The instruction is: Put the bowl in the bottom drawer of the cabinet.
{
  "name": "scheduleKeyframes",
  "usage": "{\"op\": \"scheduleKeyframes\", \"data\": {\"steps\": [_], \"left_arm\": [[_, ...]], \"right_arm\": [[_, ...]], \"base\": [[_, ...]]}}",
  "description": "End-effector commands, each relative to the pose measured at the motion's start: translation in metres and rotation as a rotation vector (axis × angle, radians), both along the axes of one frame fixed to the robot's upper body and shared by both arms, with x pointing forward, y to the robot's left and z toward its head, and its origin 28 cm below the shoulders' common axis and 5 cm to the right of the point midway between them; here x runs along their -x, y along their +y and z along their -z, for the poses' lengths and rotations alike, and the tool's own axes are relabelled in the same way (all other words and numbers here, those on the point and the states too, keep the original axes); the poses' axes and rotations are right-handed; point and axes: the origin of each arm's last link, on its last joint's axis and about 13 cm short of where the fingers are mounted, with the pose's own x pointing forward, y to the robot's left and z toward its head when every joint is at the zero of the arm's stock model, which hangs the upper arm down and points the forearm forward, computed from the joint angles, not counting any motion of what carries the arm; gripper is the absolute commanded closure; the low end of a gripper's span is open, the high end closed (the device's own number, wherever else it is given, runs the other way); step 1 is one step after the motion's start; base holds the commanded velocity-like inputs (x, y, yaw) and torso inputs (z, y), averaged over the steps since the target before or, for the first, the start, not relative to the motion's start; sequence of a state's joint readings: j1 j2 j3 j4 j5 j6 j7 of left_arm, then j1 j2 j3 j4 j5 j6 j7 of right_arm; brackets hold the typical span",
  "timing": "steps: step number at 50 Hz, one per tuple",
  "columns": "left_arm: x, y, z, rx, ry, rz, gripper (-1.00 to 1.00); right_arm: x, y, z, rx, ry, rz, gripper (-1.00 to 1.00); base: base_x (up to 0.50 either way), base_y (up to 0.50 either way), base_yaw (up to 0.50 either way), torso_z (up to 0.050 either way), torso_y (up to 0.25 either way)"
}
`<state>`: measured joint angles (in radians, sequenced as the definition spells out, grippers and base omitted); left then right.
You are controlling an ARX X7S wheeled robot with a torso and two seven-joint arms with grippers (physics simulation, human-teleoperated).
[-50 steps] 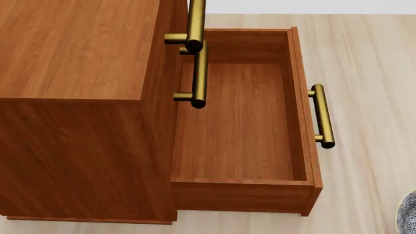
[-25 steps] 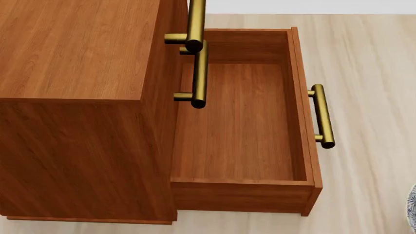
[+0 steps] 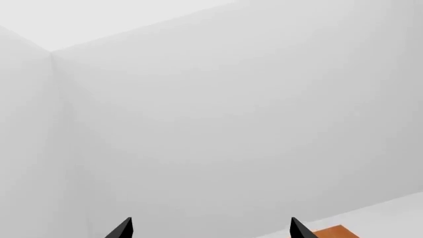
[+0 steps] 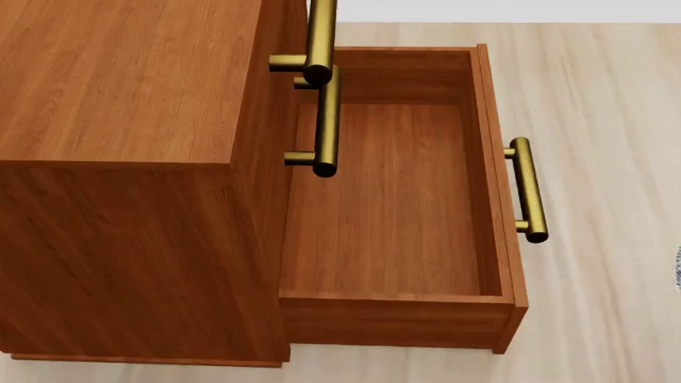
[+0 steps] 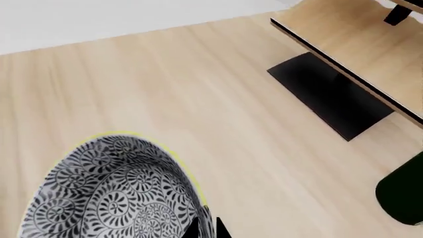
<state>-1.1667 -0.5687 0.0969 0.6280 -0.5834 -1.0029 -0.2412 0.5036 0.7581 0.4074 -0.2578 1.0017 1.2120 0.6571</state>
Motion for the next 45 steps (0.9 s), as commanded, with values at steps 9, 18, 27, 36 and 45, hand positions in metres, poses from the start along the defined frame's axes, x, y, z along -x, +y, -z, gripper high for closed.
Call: {"op": "scheduleKeyframes", "data": {"steps": [9, 18, 27, 36, 45], "left_arm": [[0.002, 0.0, -0.002, -0.005, -0.003, 0.002, -1.0], [0.001, 0.0, -0.001, 0.0, -0.001, 0.004, -1.0], [0.002, 0.0, -0.001, 0.001, -0.001, 0.005, -1.0], [0.001, 0.0, 0.0, 0.004, 0.0, 0.004, -1.0], [0.001, 0.0, 0.0, 0.001, 0.0, 0.006, -1.0]], "right_arm": [[-0.021, 0.008, -0.051, 0.088, -0.058, -0.024, 1.0], [-0.034, 0.014, -0.075, 0.119, -0.077, -0.043, 1.0], [-0.049, 0.025, -0.097, 0.155, -0.095, -0.083, 1.0], [-0.063, 0.039, -0.106, 0.175, -0.103, -0.134, 1.0], [-0.073, 0.048, -0.111, 0.187, -0.109, -0.172, 1.0]], "base": [[0.0, 0.0, 0.0, 0.0, 0.0], [0.0, 0.0, 0.0, 0.0, 0.0], [0.0, 0.0, 0.0, 0.0, 0.0], [0.0, 0.0, 0.0, 0.0, 0.0], [0.0, 0.0, 0.0, 0.0, 0.0]]}}
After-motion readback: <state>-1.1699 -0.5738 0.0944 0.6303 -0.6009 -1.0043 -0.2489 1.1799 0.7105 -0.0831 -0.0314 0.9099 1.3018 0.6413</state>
